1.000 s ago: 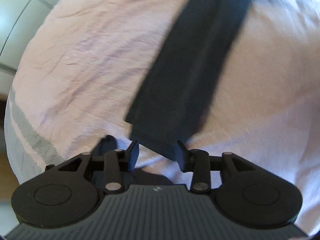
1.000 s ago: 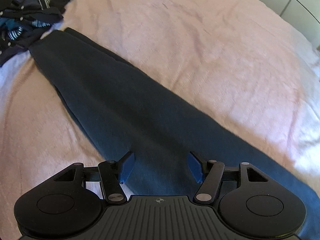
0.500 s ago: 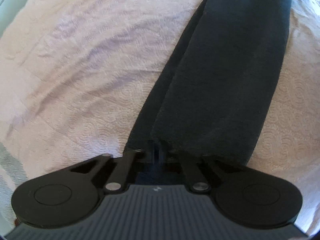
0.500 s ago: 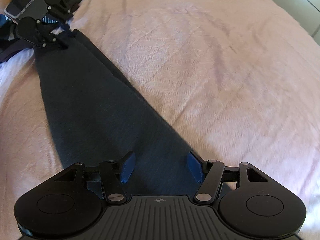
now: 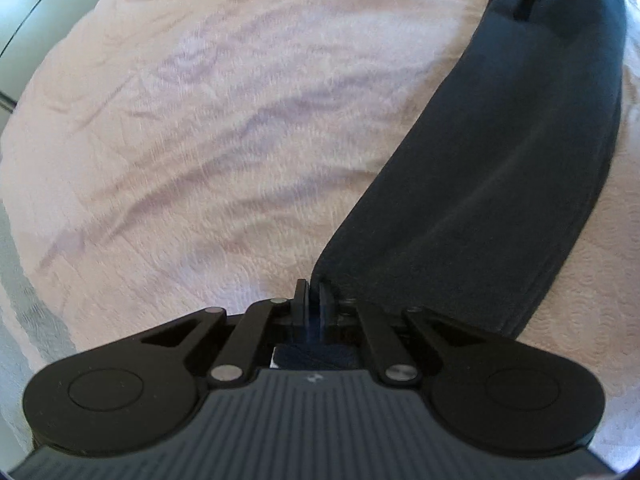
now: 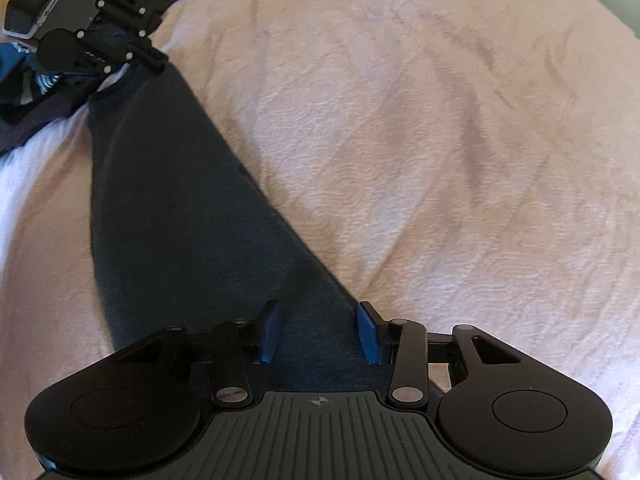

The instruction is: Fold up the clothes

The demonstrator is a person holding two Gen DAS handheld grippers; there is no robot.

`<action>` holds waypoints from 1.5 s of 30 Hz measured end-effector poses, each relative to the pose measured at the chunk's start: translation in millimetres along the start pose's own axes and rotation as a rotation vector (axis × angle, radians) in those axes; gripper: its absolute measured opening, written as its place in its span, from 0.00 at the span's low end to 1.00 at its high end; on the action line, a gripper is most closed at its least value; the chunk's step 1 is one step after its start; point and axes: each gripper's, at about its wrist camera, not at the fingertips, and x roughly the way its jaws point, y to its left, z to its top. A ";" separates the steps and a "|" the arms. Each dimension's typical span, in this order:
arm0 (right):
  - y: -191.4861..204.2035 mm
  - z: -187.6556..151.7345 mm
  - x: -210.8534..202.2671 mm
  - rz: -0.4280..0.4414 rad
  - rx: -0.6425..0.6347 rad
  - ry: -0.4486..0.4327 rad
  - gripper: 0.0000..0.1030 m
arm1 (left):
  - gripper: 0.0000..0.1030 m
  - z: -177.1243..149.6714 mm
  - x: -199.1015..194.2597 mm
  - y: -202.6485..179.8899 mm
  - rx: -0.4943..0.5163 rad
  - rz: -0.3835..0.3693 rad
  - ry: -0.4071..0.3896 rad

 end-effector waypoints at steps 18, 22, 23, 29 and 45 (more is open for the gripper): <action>119.8 -82.0 -70.6 -0.188 0.095 -0.017 0.40 | 0.25 -30.0 -36.6 -129.7 0.449 0.098 -0.073; 138.2 -135.1 -80.5 -0.314 0.249 0.026 0.40 | 0.08 -35.0 -24.9 -137.4 0.468 0.103 -0.041; 138.8 -148.3 -84.6 -0.348 0.311 0.028 0.40 | 0.08 -35.6 -24.6 -137.6 0.468 0.100 -0.037; 108.4 -218.8 -110.9 -0.558 0.673 -0.025 0.40 | 0.11 -20.2 -47.9 -136.2 0.404 0.083 -0.038; 40.0 -291.6 -175.5 -0.551 0.968 -0.333 0.41 | 0.60 204.6 -71.0 -325.4 0.636 -0.021 -0.499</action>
